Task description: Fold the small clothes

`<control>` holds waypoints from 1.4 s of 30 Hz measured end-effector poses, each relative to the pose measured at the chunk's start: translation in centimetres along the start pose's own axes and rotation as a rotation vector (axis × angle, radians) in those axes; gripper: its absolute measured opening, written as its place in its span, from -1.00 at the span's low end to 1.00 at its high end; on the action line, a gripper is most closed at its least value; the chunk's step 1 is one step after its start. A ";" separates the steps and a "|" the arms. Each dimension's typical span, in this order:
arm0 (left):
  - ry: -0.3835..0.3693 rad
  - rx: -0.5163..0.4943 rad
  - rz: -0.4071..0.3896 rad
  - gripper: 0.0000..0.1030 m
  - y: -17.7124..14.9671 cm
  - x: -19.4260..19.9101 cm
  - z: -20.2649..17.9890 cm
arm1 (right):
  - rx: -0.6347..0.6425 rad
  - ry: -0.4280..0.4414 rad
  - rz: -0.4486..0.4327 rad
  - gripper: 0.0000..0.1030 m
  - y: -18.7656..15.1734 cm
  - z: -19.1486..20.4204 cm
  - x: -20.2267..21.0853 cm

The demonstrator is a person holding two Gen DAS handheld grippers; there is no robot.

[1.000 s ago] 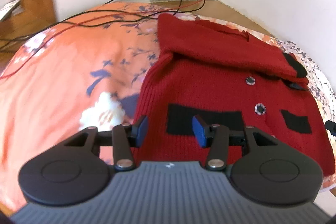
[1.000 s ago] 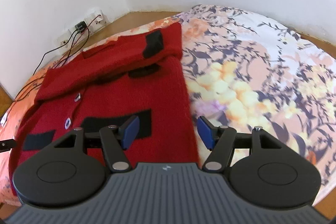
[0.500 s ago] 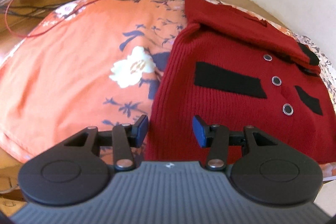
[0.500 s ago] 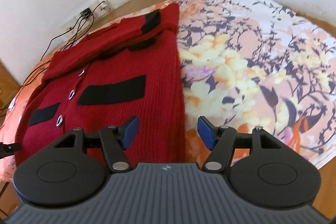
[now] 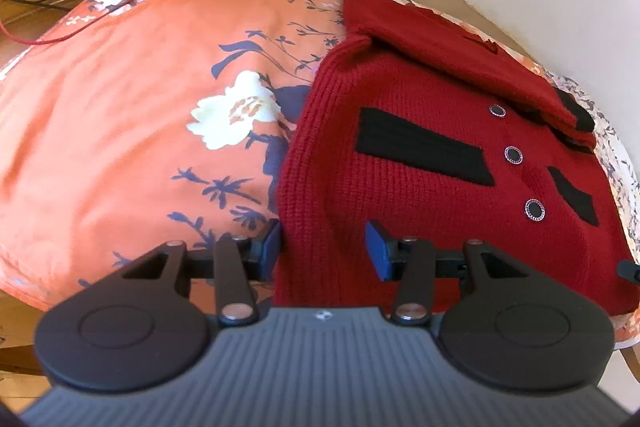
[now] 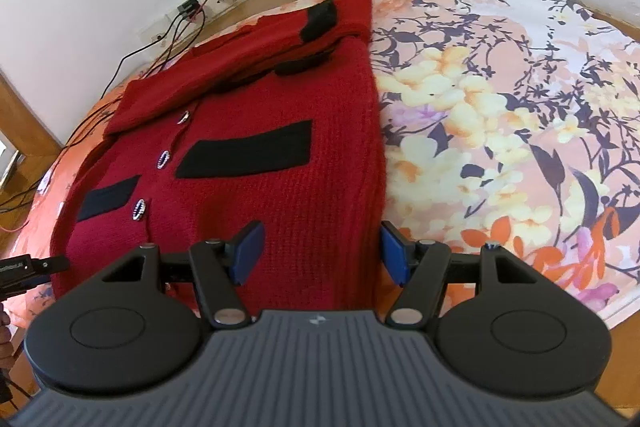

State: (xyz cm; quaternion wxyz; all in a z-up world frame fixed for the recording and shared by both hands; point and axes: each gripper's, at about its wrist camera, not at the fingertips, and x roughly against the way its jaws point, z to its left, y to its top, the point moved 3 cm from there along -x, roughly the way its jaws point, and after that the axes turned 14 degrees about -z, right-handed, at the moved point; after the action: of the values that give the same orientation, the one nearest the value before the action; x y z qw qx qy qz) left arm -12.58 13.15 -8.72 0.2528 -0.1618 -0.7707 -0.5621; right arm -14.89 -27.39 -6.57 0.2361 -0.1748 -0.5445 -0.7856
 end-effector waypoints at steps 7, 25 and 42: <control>-0.020 -0.001 0.003 -0.09 0.2 -0.3 -0.1 | -0.005 0.022 0.013 0.34 -0.6 0.1 -1.0; -0.100 0.071 -0.018 -0.71 1.6 1.5 -0.1 | -0.127 0.067 -0.078 -0.80 1.1 -1.7 -0.1; -0.199 0.101 -0.223 -0.72 10.9 0.8 -3.2 | -0.251 0.183 -0.307 -0.82 9.7 -0.8 -0.8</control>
State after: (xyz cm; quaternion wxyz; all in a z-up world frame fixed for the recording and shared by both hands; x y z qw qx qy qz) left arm -6.70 13.50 1.08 0.1192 -0.1174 -0.8323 -0.5285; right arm -8.84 -30.87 0.22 0.1387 -0.0458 -0.4391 -0.8865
